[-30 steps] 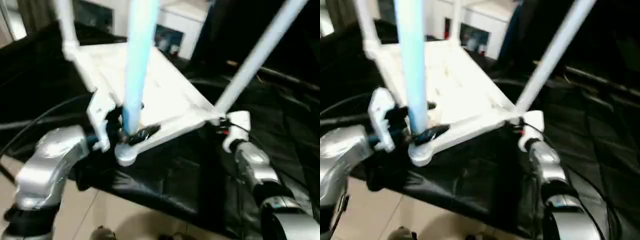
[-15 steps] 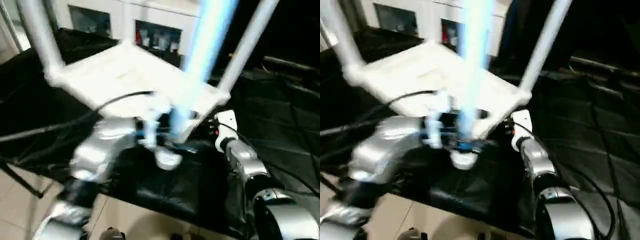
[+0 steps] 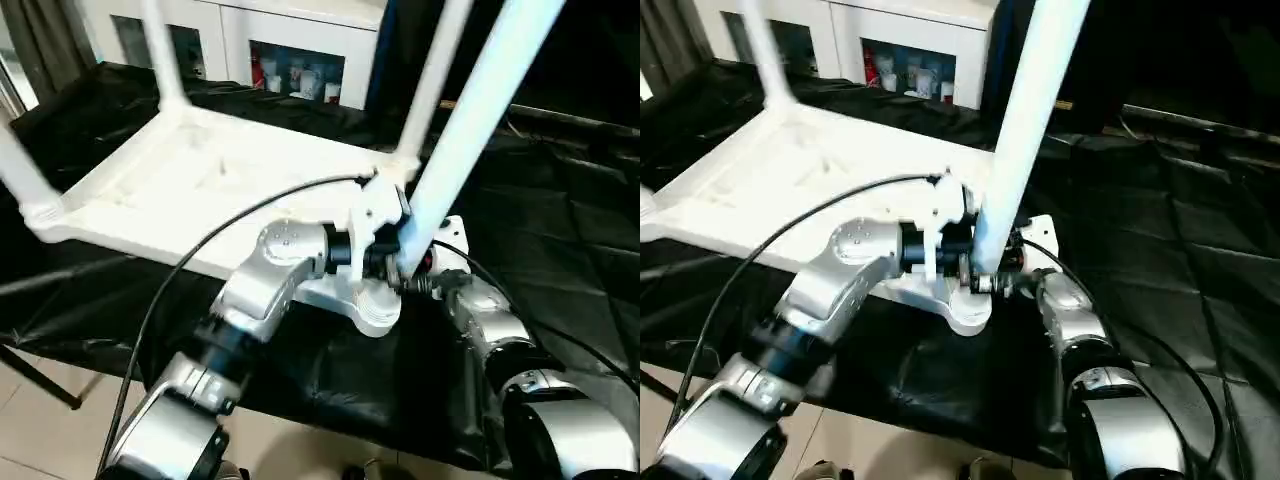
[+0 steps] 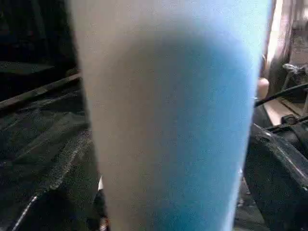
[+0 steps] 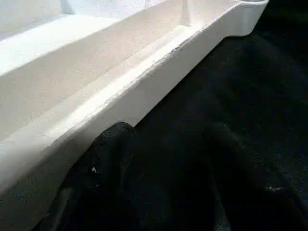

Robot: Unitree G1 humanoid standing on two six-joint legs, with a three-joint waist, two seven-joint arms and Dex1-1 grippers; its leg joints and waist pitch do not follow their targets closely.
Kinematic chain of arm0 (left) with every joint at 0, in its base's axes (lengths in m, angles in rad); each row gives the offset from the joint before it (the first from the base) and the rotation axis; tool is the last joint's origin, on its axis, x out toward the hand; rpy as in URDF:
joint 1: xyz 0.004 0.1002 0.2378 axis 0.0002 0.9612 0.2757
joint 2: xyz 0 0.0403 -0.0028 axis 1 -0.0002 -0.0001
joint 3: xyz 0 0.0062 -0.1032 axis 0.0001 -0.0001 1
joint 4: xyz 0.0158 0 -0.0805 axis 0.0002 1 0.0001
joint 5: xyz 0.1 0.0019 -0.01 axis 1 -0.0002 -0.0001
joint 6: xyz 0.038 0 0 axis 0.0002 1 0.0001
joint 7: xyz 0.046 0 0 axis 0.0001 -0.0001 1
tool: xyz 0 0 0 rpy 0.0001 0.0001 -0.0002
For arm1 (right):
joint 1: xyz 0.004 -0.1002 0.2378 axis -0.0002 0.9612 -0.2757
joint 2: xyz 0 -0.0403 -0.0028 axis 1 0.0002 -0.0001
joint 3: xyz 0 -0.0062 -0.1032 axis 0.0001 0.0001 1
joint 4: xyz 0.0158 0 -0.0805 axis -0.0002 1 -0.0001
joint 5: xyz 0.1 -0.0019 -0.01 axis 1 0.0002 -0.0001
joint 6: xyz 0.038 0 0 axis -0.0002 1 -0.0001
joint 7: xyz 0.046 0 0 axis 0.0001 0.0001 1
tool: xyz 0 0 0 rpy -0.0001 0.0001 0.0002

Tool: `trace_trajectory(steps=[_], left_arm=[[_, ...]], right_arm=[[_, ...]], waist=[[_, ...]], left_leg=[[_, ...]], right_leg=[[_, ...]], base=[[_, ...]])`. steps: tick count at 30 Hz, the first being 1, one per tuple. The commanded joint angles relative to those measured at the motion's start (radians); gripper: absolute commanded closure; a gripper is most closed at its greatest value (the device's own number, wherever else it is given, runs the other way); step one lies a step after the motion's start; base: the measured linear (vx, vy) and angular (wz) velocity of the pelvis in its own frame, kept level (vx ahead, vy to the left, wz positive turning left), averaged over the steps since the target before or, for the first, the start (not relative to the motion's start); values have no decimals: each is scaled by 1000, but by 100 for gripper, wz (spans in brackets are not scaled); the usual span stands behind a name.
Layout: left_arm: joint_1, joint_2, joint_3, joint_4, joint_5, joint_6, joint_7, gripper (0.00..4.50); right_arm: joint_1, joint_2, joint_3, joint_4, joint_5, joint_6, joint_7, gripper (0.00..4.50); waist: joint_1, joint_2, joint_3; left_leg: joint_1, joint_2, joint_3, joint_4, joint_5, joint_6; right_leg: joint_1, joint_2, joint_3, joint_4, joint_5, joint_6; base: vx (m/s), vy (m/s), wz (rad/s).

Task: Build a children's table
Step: Rotate table base, then rotate leg to tighten

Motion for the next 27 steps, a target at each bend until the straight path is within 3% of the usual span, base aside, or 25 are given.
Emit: trace_trajectory(steps=[1,5,9,13,16,20,25,27], left_arm=[[-26,-34,-23,25,20,-24,10,4],[-51,-52,-7,91,42,-74,49,4],[-81,-16,17,169,75,-129,83,4],[-72,68,21,180,74,-131,-27,4],[-55,124,8,177,76,-130,-107,4],[-40,205,-28,207,103,-150,-201,4],[-69,249,-56,299,181,-222,-200,58],[-101,266,-78,361,226,-248,-206,73]], right_arm=[[-2,40,37,-17,-1,-23,72,179],[-7,45,34,-20,-1,-37,71,179],[-26,2,-2,-18,6,-60,26,179],[-19,-74,-38,-55,31,-62,83,179],[-1,-130,-40,-85,35,-65,146,179],[62,-216,-2,-185,34,-65,332,179],[141,-297,45,-322,47,-48,510,179],[210,-375,92,-443,41,-22,616,179]], waist=[[10,17,-82],[9,16,-82],[12,13,-82],[16,11,-80],[23,16,-79],[26,15,-77],[39,15,-75],[44,16,-78]], left_leg=[[3,13,-8,-62,-202,55],[7,14,-8,-62,-214,57],[8,13,-8,-62,-221,59],[8,12,-6,-60,-212,72],[11,14,-4,-60,-206,74],[9,13,-5,-62,-229,72],[8,16,-4,-63,-234,75],[10,18,-5,-62,-225,77]], right_leg=[[67,-47,30,-71,-99,-271],[66,-48,30,-73,-99,-283],[66,-48,30,-75,-117,-280],[64,-50,31,-76,-136,-275],[62,-47,31,-75,-141,-273],[63,-47,31,-79,-174,-258],[63,-44,29,-83,-187,-239],[62,-47,30,-80,-179,-240]], base=[[0,0,0],[0,0,0],[0,0,0],[0,0,0],[0,0,0],[0,0,0],[0,0,0],[0,0,0]])
